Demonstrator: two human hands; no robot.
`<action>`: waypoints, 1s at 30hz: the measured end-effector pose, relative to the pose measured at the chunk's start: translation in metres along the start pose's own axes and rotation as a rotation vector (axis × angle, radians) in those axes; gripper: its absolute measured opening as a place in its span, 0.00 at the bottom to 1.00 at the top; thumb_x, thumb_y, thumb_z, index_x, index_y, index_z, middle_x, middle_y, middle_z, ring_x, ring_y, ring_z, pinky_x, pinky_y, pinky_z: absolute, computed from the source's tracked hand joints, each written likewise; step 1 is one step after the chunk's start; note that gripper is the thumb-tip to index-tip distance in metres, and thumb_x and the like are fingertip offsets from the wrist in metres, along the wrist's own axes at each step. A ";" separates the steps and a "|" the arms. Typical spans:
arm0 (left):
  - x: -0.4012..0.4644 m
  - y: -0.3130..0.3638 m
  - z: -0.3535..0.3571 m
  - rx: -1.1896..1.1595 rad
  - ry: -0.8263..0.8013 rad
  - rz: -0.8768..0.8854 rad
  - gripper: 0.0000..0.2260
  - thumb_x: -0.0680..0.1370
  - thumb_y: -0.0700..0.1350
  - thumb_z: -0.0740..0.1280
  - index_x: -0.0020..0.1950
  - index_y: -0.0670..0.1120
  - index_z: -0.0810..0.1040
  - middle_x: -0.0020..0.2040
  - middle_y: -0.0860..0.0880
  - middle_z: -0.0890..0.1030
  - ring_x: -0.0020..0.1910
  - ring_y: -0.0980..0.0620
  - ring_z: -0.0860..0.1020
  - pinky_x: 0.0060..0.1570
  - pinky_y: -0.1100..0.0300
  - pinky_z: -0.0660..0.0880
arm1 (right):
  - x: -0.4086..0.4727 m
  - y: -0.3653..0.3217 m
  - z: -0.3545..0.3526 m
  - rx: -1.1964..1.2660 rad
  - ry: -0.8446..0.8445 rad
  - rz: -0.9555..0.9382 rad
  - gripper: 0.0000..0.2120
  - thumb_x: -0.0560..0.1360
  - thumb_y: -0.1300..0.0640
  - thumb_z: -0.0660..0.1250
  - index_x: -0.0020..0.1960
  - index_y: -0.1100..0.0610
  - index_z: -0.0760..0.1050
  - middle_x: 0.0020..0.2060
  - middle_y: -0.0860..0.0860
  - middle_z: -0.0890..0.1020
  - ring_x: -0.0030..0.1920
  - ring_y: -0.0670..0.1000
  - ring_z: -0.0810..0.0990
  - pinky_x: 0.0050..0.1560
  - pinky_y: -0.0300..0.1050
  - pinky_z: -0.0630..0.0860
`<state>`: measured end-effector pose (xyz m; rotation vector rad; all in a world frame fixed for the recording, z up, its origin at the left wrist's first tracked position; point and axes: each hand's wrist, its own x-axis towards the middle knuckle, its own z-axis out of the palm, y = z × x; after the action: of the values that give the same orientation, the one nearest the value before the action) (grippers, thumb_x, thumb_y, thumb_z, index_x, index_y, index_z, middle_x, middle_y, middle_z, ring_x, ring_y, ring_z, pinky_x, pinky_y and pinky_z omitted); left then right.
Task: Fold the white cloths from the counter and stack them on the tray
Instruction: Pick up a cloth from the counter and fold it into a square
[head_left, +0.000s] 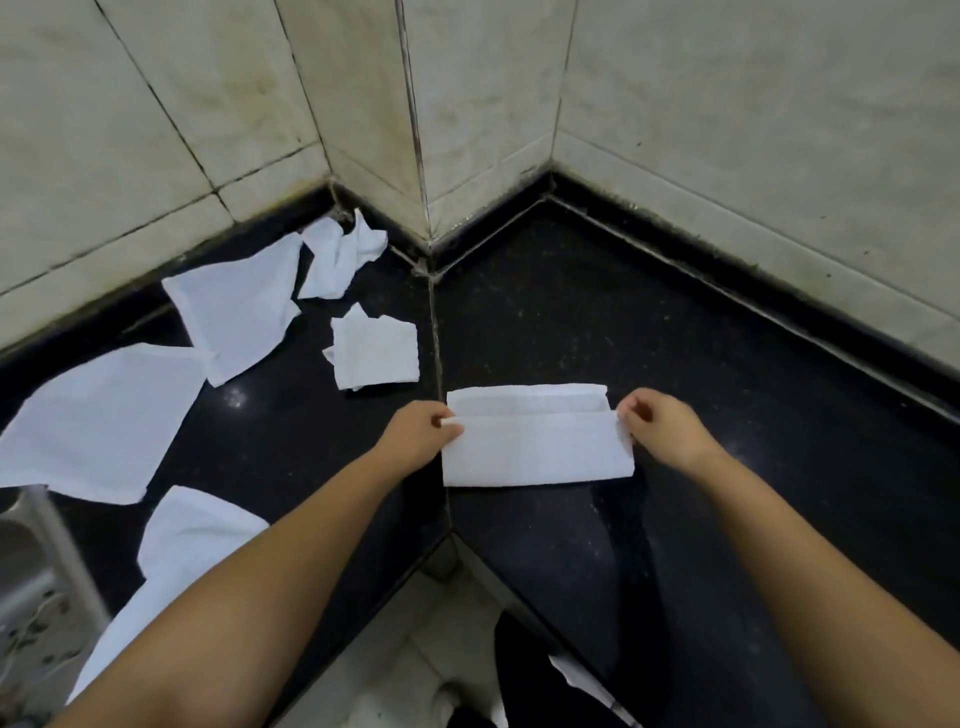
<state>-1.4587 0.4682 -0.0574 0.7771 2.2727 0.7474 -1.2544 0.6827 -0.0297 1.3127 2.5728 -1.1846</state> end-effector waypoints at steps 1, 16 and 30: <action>0.008 0.003 -0.002 0.020 0.038 -0.010 0.05 0.77 0.44 0.66 0.44 0.43 0.79 0.40 0.49 0.76 0.41 0.52 0.73 0.38 0.62 0.68 | 0.012 -0.005 0.000 -0.005 0.021 0.007 0.07 0.78 0.59 0.59 0.46 0.57 0.76 0.41 0.50 0.79 0.41 0.49 0.75 0.39 0.42 0.69; 0.057 0.010 0.013 0.381 0.171 -0.057 0.10 0.77 0.45 0.64 0.56 0.44 0.70 0.54 0.45 0.75 0.54 0.45 0.75 0.53 0.50 0.71 | 0.072 0.004 0.031 -0.253 0.081 0.006 0.09 0.78 0.59 0.59 0.55 0.57 0.75 0.54 0.56 0.74 0.49 0.57 0.74 0.44 0.45 0.68; -0.041 0.044 0.099 0.525 -0.064 0.644 0.15 0.77 0.48 0.63 0.61 0.43 0.73 0.57 0.45 0.75 0.57 0.44 0.72 0.57 0.51 0.67 | 0.019 0.002 0.024 -0.490 -0.178 0.064 0.03 0.76 0.55 0.61 0.45 0.55 0.70 0.48 0.54 0.76 0.45 0.53 0.73 0.45 0.45 0.70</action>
<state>-1.3487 0.5001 -0.0777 1.8001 2.1798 0.3642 -1.2731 0.6812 -0.0544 1.1095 2.4473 -0.5699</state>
